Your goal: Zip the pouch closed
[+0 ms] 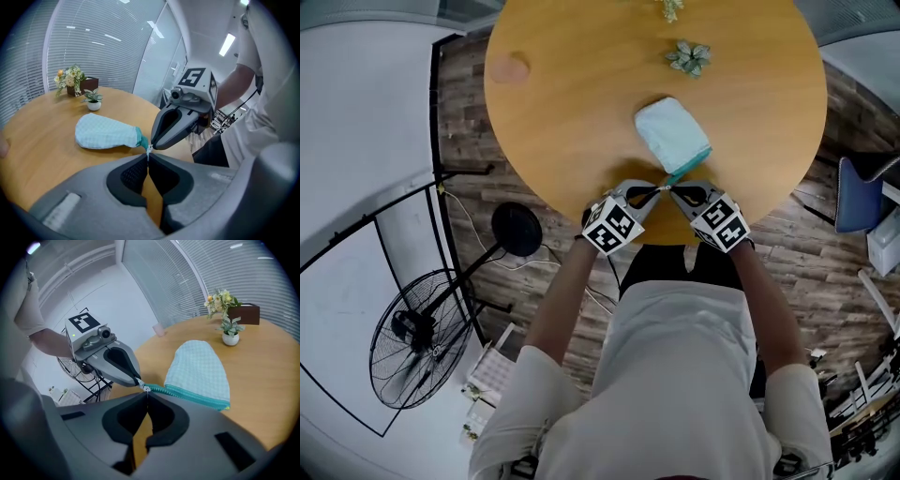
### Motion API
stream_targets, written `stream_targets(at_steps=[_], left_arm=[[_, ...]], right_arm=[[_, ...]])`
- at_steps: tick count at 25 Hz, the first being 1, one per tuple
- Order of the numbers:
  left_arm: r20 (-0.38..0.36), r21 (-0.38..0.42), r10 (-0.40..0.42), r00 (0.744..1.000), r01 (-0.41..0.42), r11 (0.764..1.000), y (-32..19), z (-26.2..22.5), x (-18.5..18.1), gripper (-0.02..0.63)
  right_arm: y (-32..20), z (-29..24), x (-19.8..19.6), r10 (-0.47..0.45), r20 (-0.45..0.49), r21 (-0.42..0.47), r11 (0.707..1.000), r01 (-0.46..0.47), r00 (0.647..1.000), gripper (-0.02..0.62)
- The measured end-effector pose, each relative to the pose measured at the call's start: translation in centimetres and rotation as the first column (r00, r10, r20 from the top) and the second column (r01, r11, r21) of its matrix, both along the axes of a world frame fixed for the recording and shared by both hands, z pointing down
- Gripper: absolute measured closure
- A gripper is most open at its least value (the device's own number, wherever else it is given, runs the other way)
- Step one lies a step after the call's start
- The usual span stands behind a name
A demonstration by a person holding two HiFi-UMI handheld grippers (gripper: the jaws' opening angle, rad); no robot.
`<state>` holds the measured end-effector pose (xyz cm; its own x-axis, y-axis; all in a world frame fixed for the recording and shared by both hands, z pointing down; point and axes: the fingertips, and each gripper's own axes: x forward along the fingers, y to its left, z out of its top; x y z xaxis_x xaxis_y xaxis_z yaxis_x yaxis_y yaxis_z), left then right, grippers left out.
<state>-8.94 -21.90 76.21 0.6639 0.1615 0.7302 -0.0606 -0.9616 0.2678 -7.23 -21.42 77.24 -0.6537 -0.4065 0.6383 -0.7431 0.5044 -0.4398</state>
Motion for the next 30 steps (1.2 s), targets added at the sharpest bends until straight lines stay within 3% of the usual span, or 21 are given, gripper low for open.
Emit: stream_targets(at_steps=[5,9,30], left_arm=[[-0.012,0.012,0.014,1.000,-0.014,1.000,0.4,-1.6,0.1,0.583],[0.002,0.032,0.028,1.000,-0.028,0.999,1.0,-2.4,-0.2,0.583],[0.059,0.007,-0.166,0.984,0.166,0.986,3.7,-2.7,-4.0,0.583]], right_arm=[[0.6,-1.2,1.3,0.022,0.018,0.001,1.000,-0.022,1.000,0.592],[1.3,-1.7,1.7,0.007,-0.020,0.007,1.000,-0.007,1.000,0.592],[5.5,-1.6,5.7,-0.079,-0.063,-0.024,0.997,0.078,0.995,0.592]])
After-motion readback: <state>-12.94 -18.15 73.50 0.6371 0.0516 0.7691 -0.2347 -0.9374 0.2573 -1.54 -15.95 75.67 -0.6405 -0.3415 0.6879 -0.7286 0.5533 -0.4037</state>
